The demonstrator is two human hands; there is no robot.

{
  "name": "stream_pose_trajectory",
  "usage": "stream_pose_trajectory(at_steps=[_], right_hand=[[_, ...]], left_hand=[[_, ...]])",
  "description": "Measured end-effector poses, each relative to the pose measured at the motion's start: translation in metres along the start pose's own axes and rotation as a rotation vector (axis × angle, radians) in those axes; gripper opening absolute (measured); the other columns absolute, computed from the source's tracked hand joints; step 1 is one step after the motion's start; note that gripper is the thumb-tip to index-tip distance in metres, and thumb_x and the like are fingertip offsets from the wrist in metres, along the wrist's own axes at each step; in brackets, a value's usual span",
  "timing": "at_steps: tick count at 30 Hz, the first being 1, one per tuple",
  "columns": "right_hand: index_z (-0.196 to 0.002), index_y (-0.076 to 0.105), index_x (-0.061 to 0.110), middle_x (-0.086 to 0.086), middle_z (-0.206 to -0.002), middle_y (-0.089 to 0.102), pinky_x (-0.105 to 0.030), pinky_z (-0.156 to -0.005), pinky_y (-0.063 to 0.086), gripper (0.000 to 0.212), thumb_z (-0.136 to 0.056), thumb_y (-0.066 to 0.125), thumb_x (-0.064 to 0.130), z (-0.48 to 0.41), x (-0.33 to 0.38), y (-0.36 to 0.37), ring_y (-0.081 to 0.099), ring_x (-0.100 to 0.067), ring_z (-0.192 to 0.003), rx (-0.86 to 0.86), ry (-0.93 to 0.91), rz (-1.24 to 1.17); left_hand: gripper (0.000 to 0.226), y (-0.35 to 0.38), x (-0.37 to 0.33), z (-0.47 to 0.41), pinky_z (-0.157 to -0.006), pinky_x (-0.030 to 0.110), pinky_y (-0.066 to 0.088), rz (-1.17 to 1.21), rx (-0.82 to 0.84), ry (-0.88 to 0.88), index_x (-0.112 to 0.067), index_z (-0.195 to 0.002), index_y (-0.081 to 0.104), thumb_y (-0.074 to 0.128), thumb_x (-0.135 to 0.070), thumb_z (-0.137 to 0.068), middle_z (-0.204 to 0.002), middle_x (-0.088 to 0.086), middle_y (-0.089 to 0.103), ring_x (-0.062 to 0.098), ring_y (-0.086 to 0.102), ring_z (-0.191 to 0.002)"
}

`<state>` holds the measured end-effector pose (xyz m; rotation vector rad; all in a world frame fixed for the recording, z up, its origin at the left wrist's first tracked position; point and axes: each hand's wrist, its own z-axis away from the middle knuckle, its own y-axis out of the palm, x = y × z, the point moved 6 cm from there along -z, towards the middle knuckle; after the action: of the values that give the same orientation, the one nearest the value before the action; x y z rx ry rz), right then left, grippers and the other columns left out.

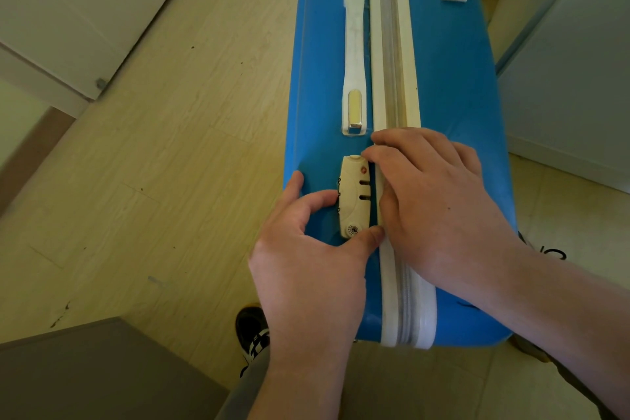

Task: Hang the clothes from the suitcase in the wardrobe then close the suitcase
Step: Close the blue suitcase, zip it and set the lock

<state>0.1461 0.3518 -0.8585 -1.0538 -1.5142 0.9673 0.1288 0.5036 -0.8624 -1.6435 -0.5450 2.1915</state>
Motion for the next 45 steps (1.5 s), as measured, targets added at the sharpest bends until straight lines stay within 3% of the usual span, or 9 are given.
stream_pose_trajectory(at_steps=[3, 9, 16, 23, 29, 45], right_hand=[[-0.13, 0.06, 0.017, -0.001, -0.137, 0.056, -0.039, -0.103, 0.029, 0.048, -0.089, 0.039, 0.03, 0.0001, 0.0003, 0.0003, 0.046, -0.023, -0.13, -0.002, -0.001, 0.001], [-0.13, 0.06, 0.018, -0.001, -0.137, 0.056, -0.039, -0.104, 0.03, 0.048, -0.089, 0.039, 0.03, 0.0004, -0.0004, 0.0003, 0.046, -0.023, -0.131, -0.001, -0.005, 0.0], [-0.13, 0.06, 0.018, -0.001, -0.137, 0.056, -0.038, -0.103, 0.029, 0.047, -0.088, 0.042, 0.029, 0.0007, -0.0002, 0.0004, 0.046, -0.023, -0.13, -0.003, -0.004, 0.003], [-0.13, 0.06, 0.018, -0.001, -0.137, 0.056, -0.038, -0.103, 0.029, 0.047, -0.089, 0.04, 0.03, 0.0004, -0.0004, 0.0002, 0.046, -0.023, -0.13, -0.003, -0.007, 0.004], [-0.131, 0.059, 0.018, -0.001, -0.137, 0.056, -0.038, -0.103, 0.028, 0.048, -0.089, 0.039, 0.031, 0.0006, -0.0004, 0.0007, 0.045, -0.023, -0.131, 0.004, -0.002, 0.002], [-0.129, 0.06, 0.018, -0.001, -0.136, 0.057, -0.04, -0.103, 0.031, 0.047, -0.089, 0.04, 0.031, 0.0004, -0.0001, 0.0006, 0.047, -0.023, -0.13, -0.017, -0.007, -0.011]], left_hand=[[0.054, 0.0016, -0.0002, 0.0001, -0.083, 0.001, 0.042, -0.005, 0.019, 0.001, -0.038, -0.11, 0.073, 0.096, -0.033, -0.06, -0.145, -0.034, 0.043, -0.019, 0.039, -0.125], [0.057, 0.0009, -0.002, 0.0, -0.091, 0.007, 0.043, -0.006, 0.015, -0.003, -0.039, -0.112, 0.072, 0.096, -0.034, -0.06, -0.145, -0.035, 0.043, -0.019, 0.039, -0.124], [0.066, -0.0003, -0.002, -0.0017, -0.076, -0.001, 0.045, -0.008, -0.003, -0.035, -0.041, -0.112, 0.062, 0.098, -0.035, -0.057, -0.144, -0.033, 0.045, -0.011, 0.05, -0.123], [0.058, -0.0005, -0.0026, -0.0012, -0.09, 0.009, 0.044, -0.023, -0.001, -0.011, -0.039, -0.106, 0.065, 0.097, -0.037, -0.057, -0.145, -0.033, 0.044, -0.011, 0.046, -0.125], [0.055, 0.0003, -0.0021, -0.0012, -0.083, 0.002, 0.041, -0.033, 0.009, -0.013, -0.038, -0.106, 0.068, 0.096, -0.037, -0.058, -0.145, -0.034, 0.044, -0.017, 0.043, -0.122], [0.05, 0.0011, -0.0016, -0.0006, -0.084, 0.004, 0.041, -0.031, 0.018, -0.023, -0.037, -0.102, 0.07, 0.096, -0.037, -0.059, -0.145, -0.034, 0.043, -0.014, 0.043, -0.126]])
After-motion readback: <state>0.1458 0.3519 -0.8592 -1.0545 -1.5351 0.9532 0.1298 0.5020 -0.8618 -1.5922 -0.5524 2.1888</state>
